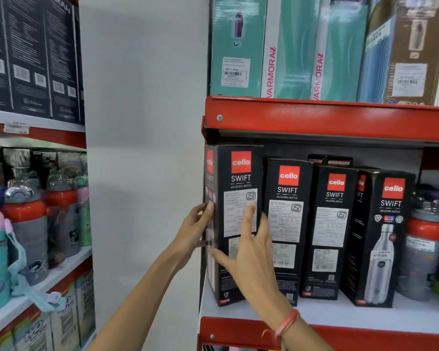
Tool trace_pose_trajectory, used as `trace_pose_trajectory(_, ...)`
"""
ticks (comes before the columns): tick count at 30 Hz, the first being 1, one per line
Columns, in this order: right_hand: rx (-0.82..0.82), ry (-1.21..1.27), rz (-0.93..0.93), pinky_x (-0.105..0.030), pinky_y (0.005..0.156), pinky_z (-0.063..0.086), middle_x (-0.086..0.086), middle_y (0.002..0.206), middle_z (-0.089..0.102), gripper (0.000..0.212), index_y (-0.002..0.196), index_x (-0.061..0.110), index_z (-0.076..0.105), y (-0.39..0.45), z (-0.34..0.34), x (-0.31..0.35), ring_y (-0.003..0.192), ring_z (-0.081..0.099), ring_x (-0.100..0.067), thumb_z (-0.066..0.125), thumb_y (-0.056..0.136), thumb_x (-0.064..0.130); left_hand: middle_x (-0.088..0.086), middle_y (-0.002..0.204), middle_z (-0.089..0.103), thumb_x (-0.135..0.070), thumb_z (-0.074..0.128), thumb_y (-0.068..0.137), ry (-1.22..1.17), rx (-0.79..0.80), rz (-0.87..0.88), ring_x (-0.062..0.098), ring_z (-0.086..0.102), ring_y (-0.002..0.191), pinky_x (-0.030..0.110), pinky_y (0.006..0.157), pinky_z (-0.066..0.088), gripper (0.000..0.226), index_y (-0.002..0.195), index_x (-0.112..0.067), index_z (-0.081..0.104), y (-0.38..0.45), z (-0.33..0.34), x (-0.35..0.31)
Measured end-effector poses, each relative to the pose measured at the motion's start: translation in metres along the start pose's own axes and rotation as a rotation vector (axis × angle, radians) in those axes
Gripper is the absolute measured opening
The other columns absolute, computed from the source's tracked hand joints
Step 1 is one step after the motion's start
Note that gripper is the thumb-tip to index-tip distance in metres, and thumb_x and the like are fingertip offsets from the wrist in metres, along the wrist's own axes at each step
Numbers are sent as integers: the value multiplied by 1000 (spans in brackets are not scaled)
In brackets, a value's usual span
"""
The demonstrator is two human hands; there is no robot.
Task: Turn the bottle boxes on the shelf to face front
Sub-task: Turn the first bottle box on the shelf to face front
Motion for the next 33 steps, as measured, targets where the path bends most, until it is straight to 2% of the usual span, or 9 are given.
trace_pose_trajectory(4,30,197,-20,-36,111,29,-6,158,6,113,149,30,-17,11,-10,-10,142,23,-26,66,76,58,7,115,69,-32,65,86,-14,33,80,17,68,101,33,76,58,52,130,-27,38,-17,-6,-6)
trace_pose_trajectory(8,216,394,-70,-26,110,24,10,157,19,111,150,39,-7,21,-11,-20,141,24,-9,73,73,52,1,110,71,-9,67,85,4,39,214,16,71,95,25,70,58,63,132,-33,33,-31,-10,-16)
trace_pose_trajectory(13,314,464,-98,-15,98,30,29,136,38,105,149,42,-6,22,-11,-18,120,40,10,73,82,26,2,126,64,-10,67,85,59,-67,323,20,65,111,30,81,59,72,131,-51,29,-40,-5,-15)
trace_pose_trajectory(18,127,398,-35,-25,99,41,7,127,61,104,151,37,-1,25,-2,-30,115,57,-9,74,81,17,-9,131,56,-14,64,87,159,-169,329,14,57,120,43,96,52,76,133,-56,20,-38,5,-5)
trace_pose_trajectory(21,24,329,13,-24,78,49,-1,97,70,99,152,31,4,19,4,-39,79,62,-11,73,82,15,-12,130,53,-13,63,88,205,-170,300,13,54,122,47,97,51,77,144,-45,19,-34,12,2)
trace_pose_trajectory(24,-46,230,17,-23,59,39,10,59,40,92,151,24,8,19,3,-41,51,37,-4,71,84,20,-5,138,52,-13,61,90,227,-188,284,16,53,125,49,97,50,76,148,-38,19,-28,12,6)
trace_pose_trajectory(26,-64,164,12,-24,61,40,10,61,38,91,151,20,11,22,1,-42,56,39,-6,71,83,24,-6,137,53,-13,60,91,231,-192,267,10,53,120,44,97,51,76,148,-39,18,-24,12,9)
trace_pose_trajectory(29,-74,159,-22,-30,77,54,-3,88,67,87,151,20,16,22,2,-43,78,61,-16,70,84,26,-17,128,52,-16,60,91,233,-201,261,1,52,112,33,94,51,73,146,-42,19,-25,13,12)
trace_pose_trajectory(33,-137,109,-53,-36,85,55,-13,107,69,71,148,11,28,23,-9,-41,96,66,-25,65,89,24,-19,129,50,-20,61,91,199,-229,268,-1,53,110,27,91,51,71,146,-41,22,-26,17,13)
Point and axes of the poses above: each hand's wrist, its own y-axis towards the middle knuckle, its own z-axis out of the palm, x = y × z, the point moved 9 cm from there along y, towards the middle knuckle
